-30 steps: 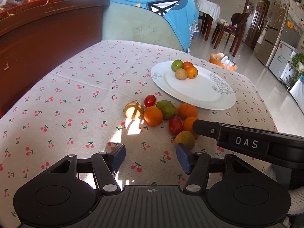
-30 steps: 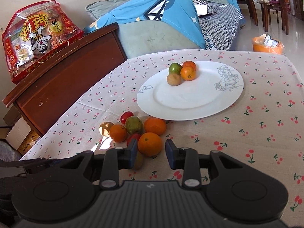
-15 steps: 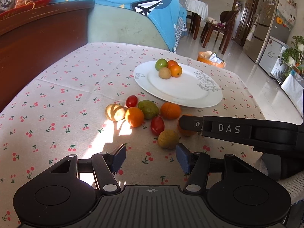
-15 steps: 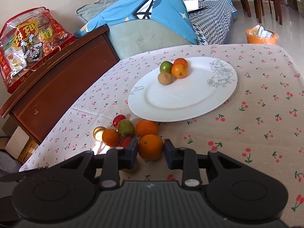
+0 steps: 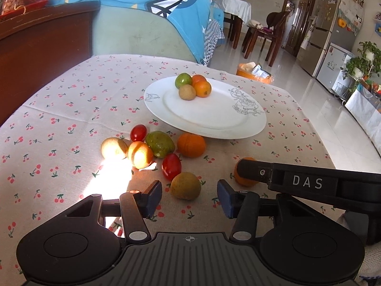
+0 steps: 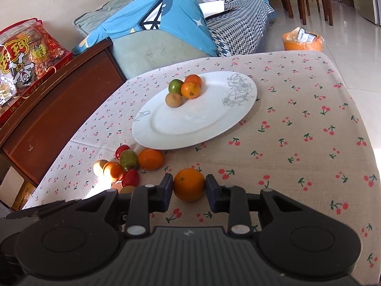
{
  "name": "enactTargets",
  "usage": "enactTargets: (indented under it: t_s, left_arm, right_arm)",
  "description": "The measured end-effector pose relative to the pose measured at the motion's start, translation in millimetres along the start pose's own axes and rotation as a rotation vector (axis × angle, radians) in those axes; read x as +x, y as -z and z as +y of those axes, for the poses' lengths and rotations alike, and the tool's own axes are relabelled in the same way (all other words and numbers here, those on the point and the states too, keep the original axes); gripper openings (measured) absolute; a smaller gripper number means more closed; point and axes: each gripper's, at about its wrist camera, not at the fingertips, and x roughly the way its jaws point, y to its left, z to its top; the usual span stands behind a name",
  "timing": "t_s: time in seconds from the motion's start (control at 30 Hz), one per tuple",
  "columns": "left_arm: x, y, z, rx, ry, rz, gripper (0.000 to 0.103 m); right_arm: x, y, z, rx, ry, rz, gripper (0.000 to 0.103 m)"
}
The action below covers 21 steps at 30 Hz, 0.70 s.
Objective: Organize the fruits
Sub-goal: 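Grasp an orange with the right gripper while the left gripper grasps a brown kiwi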
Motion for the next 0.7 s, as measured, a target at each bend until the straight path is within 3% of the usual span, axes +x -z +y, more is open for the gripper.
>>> enactTargets:
  t_s: [0.37,0.7]
  left_arm:
    - [6.5,1.5,-8.0,0.045,-0.012,-0.005,0.025]
    - [-5.9,2.9,-5.9,0.049,-0.033,-0.025,0.025]
  right_arm:
    - [2.9,2.9,0.8,0.000,-0.002,0.008,0.033]
    - [-1.3,4.1,3.4,-0.009,-0.014,0.004,0.031]
